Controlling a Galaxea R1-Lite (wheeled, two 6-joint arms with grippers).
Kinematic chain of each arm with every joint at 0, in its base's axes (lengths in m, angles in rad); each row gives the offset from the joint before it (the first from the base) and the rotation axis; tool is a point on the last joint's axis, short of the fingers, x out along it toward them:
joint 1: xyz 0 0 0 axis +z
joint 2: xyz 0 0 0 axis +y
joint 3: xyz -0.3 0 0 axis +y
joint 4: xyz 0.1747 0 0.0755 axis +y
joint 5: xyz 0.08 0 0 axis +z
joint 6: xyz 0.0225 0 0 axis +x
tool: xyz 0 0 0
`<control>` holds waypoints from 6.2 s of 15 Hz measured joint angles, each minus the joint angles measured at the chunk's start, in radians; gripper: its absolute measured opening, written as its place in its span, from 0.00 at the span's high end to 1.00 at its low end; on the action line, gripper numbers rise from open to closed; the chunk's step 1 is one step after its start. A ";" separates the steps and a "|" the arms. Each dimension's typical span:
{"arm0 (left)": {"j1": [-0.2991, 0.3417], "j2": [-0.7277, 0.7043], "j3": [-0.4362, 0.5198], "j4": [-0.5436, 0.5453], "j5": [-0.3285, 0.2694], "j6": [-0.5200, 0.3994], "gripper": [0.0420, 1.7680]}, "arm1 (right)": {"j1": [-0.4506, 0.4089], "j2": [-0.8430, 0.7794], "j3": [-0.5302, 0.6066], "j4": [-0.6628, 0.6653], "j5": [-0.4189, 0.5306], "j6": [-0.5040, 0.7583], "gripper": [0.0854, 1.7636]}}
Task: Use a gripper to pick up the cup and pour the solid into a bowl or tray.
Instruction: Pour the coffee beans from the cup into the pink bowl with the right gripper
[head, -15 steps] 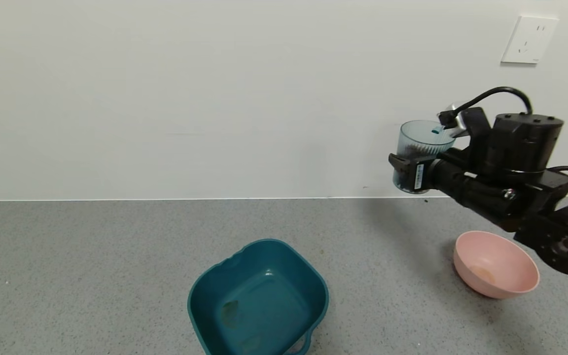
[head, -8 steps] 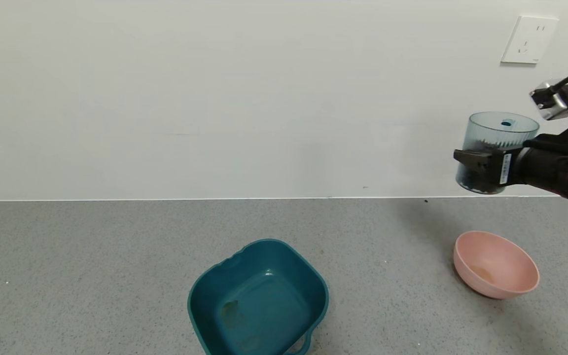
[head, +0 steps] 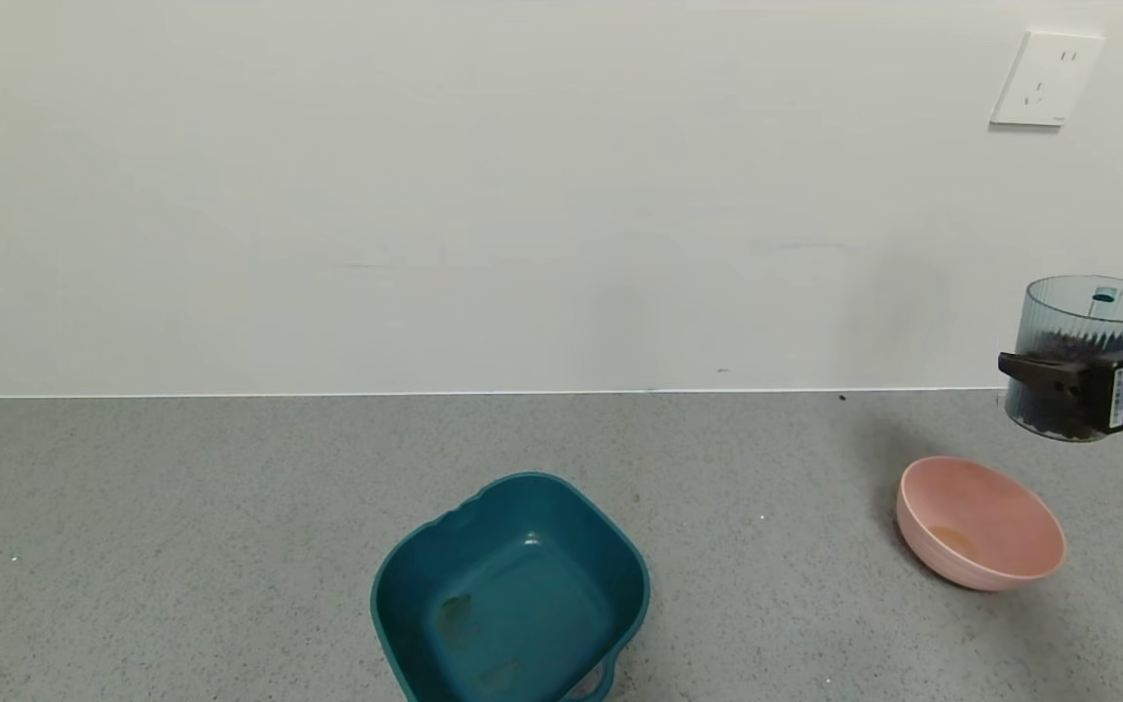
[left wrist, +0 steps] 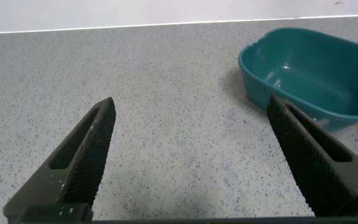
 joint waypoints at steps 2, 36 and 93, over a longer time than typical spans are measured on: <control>0.000 0.000 0.000 -0.001 0.000 0.000 0.01 | -0.024 -0.004 0.024 -0.004 0.007 -0.005 0.22; 0.000 0.000 0.000 0.000 0.000 0.000 0.01 | -0.099 0.040 0.173 0.009 -0.152 -0.508 0.23; 0.000 0.000 0.000 0.000 0.000 0.000 0.01 | 0.053 0.276 0.145 -0.136 -0.600 -1.155 0.23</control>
